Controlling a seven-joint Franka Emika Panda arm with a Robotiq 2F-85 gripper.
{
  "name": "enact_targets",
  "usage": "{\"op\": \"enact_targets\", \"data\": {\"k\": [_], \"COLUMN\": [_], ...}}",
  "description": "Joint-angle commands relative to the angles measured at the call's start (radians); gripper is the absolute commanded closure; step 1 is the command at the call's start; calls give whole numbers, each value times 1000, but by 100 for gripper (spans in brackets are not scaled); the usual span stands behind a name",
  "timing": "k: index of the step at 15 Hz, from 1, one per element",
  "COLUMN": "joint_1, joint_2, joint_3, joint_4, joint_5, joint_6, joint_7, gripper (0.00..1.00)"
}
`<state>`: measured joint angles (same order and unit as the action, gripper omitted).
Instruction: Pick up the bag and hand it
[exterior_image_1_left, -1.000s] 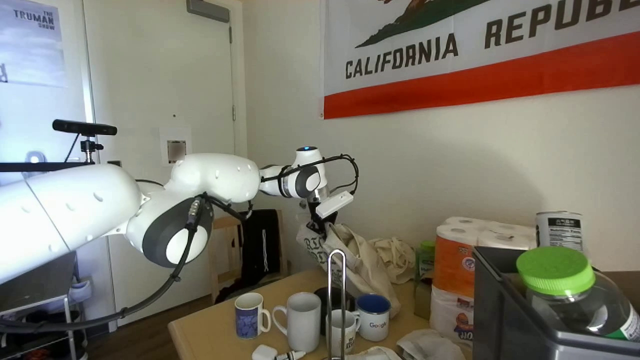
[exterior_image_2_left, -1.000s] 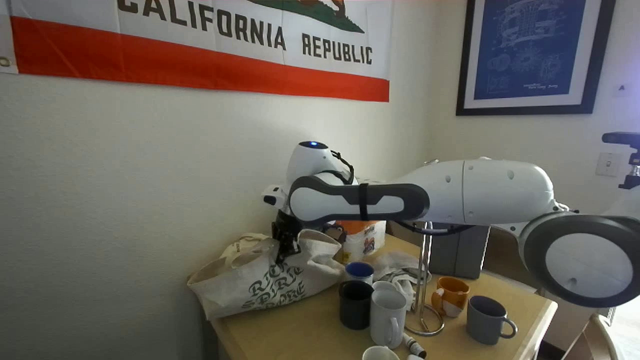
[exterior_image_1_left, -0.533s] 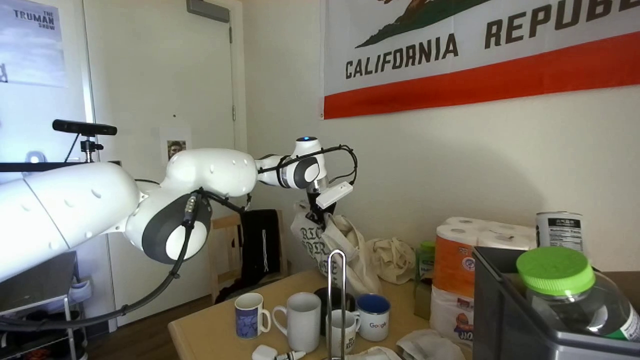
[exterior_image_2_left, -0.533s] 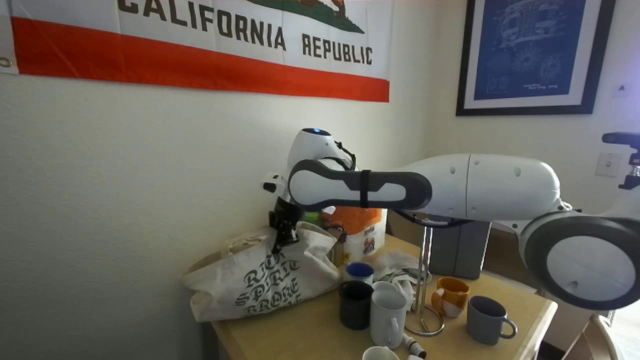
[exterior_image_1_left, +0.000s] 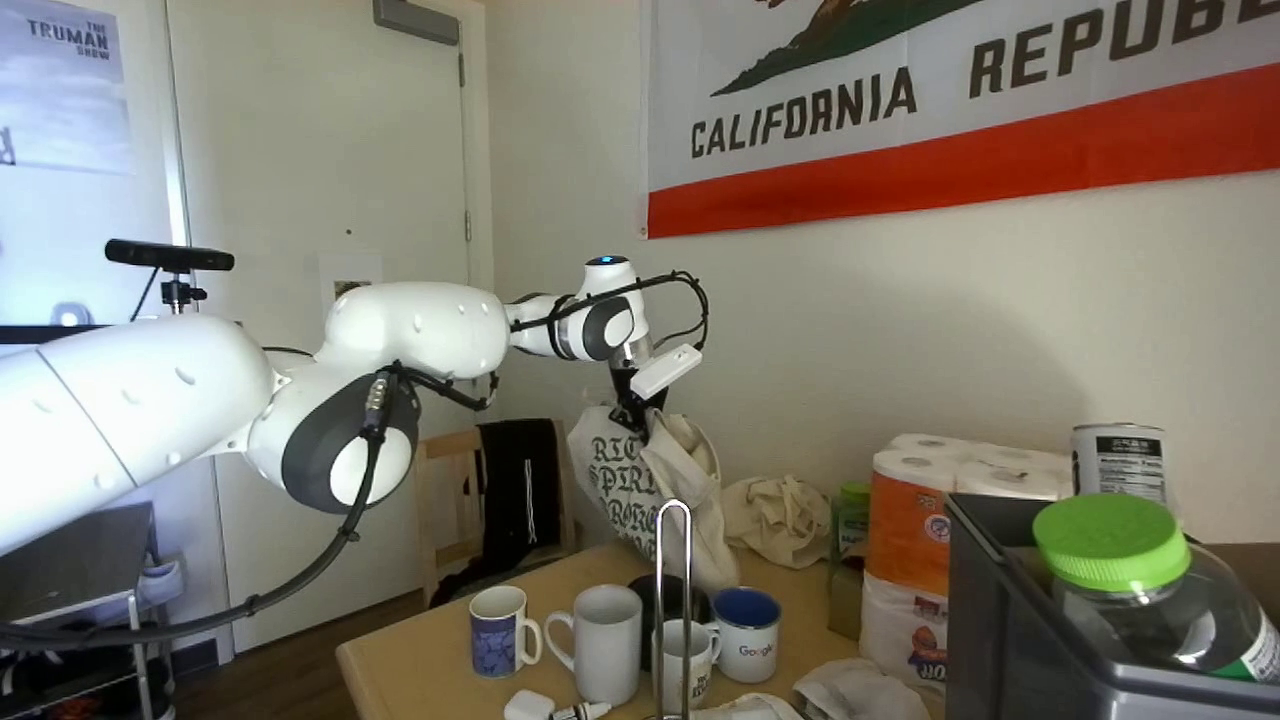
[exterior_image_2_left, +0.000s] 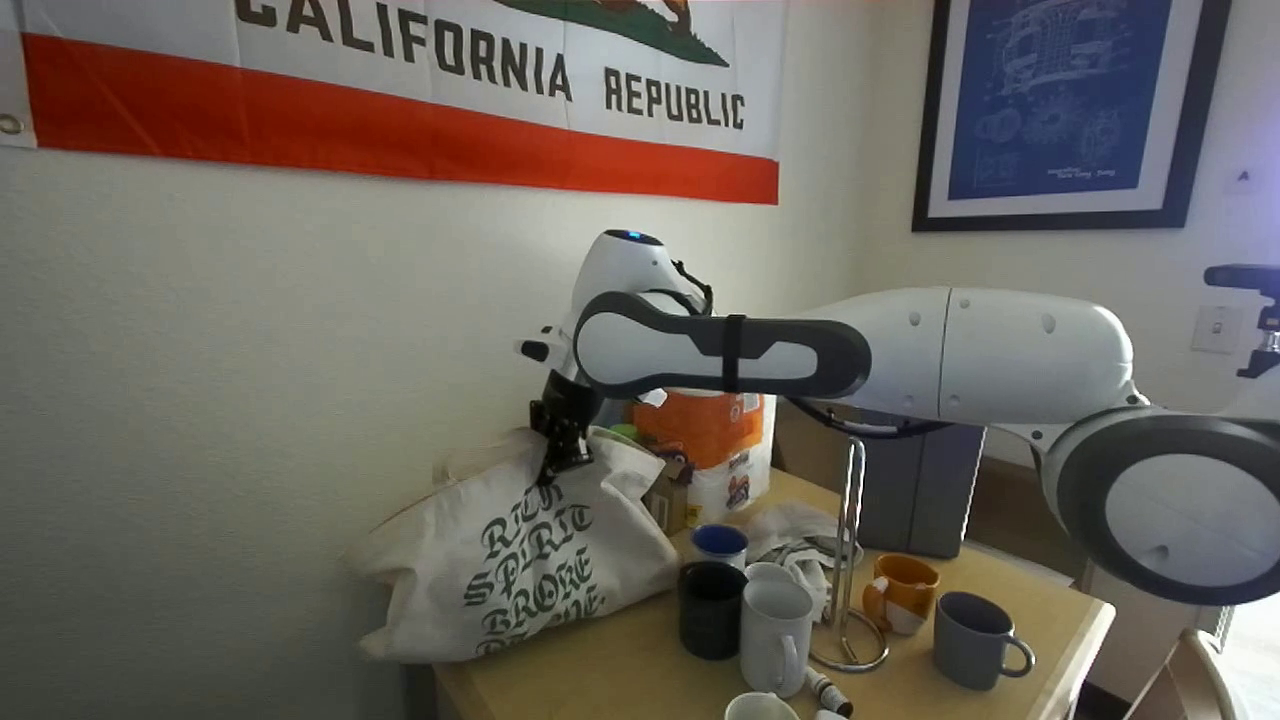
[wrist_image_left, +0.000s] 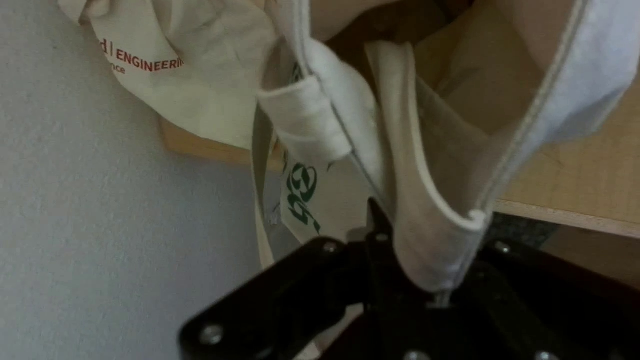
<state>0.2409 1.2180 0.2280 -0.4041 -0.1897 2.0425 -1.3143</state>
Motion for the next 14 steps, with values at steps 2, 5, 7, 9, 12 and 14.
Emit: {"op": "enact_targets", "data": {"k": [2, 5, 7, 9, 12, 14], "joint_1": [-5, -8, -10, -11, -10, -11], "joint_2": [-97, -123, -138, -152, -172, -188], "joint_3": [8, 10, 14, 17, 21, 29], "joint_4": [-22, -20, -20, -20, -22, -26], "joint_5": [4, 5, 9, 11, 11, 15], "joint_6": [-67, -106, -122, -133, -140, -159], "joint_7": [-29, -35, -45, -64, -83, -102], "gripper": [98, 98, 98, 98, 98, 98]}}
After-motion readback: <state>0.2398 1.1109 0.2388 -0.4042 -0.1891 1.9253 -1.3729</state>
